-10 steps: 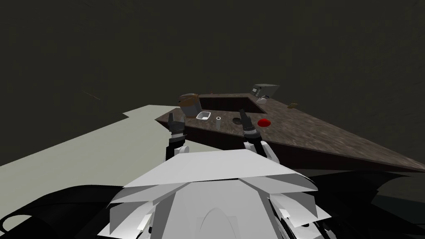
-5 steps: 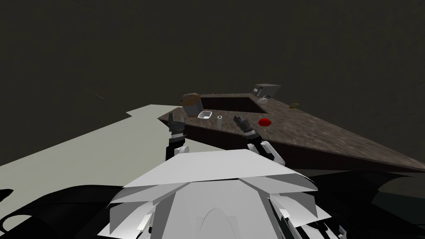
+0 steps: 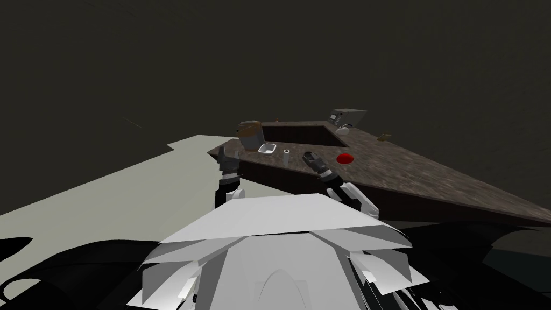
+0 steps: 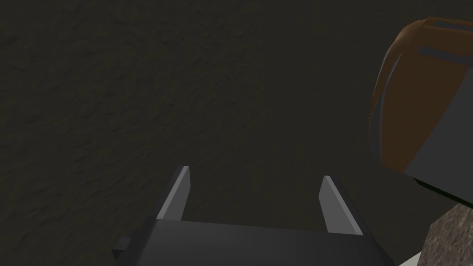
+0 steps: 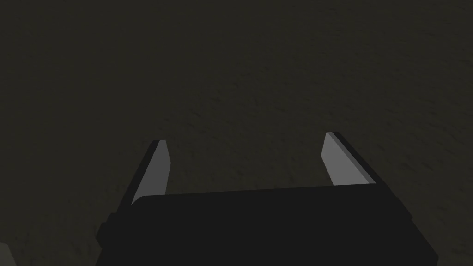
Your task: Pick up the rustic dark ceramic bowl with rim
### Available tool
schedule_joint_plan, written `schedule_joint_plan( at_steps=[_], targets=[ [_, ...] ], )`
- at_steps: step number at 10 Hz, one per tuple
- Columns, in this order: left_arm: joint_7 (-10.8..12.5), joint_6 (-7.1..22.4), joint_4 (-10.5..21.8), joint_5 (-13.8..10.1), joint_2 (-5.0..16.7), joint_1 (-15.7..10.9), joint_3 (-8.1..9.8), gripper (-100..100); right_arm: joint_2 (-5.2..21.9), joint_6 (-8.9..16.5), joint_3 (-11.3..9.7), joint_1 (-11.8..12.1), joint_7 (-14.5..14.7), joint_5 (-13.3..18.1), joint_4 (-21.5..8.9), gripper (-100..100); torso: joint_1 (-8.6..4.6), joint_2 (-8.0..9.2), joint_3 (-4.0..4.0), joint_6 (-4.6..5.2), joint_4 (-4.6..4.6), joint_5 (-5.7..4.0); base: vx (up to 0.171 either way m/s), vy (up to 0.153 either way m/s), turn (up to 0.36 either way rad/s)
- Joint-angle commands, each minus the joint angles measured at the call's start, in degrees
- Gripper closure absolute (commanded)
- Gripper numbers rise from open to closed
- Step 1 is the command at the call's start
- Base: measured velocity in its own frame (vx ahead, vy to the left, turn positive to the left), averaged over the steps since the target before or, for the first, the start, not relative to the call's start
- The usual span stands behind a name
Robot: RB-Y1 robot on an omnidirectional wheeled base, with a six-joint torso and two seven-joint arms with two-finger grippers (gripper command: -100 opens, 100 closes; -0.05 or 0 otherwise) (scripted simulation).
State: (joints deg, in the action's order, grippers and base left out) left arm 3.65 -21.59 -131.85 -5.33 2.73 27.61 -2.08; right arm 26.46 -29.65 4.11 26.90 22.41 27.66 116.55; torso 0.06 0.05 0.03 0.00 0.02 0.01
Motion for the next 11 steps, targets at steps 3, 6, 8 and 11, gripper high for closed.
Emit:
schedule_joint_plan(
  at_steps=[3,6,8,11],
  targets=[
    [0.0,0.0,0.0,0.0,0.0,0.0,0.0,0,5.66,1.09,0.9,0.07,3.41,4.48,-4.46,-100,0.03,0.0,0.0,-0.01,0.0,0.01,-0.012,0.031,0.048],
    [0.0,0.0,0.0,0.0,0.0,0.0,0.0,0,10.92,2.33,1.45,0.21,6.52,8.74,-8.54,-100,0.07,-0.07,-0.04,-0.02,-0.02,0.01,0.002,0.037,0.052],
    [0.0,0.0,0.0,0.0,0.0,0.0,0.0,0,13.52,2.93,1.63,0.29,8.06,10.86,-10.63,-100,0.02,-0.09,-0.05,0.0,-0.02,0.0,0.008,0.026,0.04],
    [0.0,0.0,0.0,0.0,0.0,0.0,0.0,0,18.42,4.06,1.79,0.47,11.04,14.98,-14.8,-100,0.0,-0.09,-0.05,0.0,-0.02,0.0,0.011,0.025,0.051]
  ],
)
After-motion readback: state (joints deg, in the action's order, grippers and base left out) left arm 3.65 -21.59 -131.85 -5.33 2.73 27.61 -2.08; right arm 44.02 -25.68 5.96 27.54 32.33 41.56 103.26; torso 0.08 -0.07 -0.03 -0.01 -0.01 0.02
